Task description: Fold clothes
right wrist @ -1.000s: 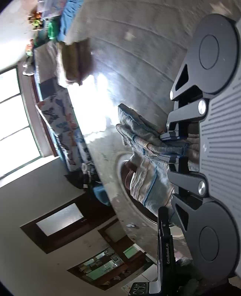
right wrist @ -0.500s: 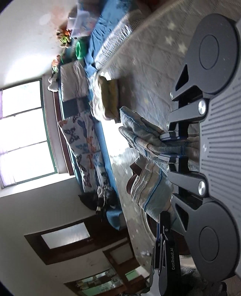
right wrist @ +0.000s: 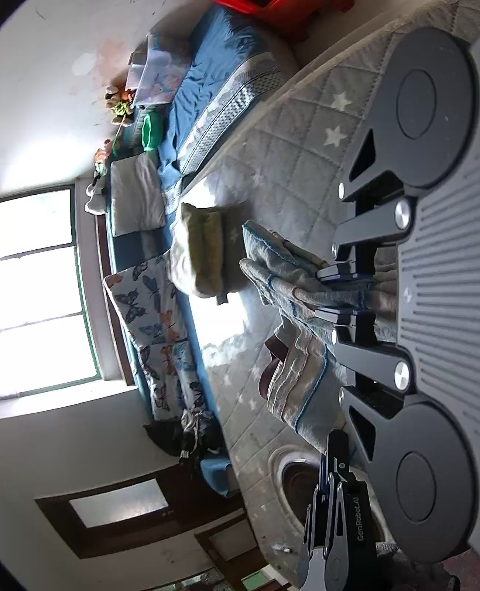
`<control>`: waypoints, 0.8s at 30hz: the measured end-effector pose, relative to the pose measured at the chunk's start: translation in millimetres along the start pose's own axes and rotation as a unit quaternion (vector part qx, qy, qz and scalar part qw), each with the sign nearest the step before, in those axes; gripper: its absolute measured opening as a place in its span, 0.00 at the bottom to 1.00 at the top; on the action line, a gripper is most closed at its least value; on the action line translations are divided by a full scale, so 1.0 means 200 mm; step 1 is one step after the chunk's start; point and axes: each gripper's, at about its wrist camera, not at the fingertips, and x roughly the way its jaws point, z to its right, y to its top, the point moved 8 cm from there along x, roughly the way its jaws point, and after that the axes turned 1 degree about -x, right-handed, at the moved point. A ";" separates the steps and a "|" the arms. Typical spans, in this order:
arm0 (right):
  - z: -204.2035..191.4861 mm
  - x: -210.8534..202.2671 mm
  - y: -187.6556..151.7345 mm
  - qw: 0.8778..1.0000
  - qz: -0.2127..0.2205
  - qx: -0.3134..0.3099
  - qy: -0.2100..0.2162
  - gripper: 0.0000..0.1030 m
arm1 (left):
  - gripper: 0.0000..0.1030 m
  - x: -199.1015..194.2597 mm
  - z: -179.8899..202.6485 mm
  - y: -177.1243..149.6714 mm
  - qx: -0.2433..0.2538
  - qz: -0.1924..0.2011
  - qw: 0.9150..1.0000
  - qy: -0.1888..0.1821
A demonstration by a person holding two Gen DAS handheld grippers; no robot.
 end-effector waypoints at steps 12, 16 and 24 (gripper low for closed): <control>0.13 0.06 -0.13 0.999 -0.028 0.017 -0.040 0.20 | 0.19 0.05 -0.02 -0.07 0.004 -0.019 1.000 0.014; 0.15 0.03 -0.17 0.998 -0.025 0.024 -0.048 0.37 | 0.40 0.04 -0.02 -0.09 0.005 -0.020 1.000 0.022; 0.07 -0.06 -0.25 0.999 -0.017 0.014 -0.043 0.48 | 0.55 -0.03 -0.05 -0.16 -0.007 -0.020 1.000 0.021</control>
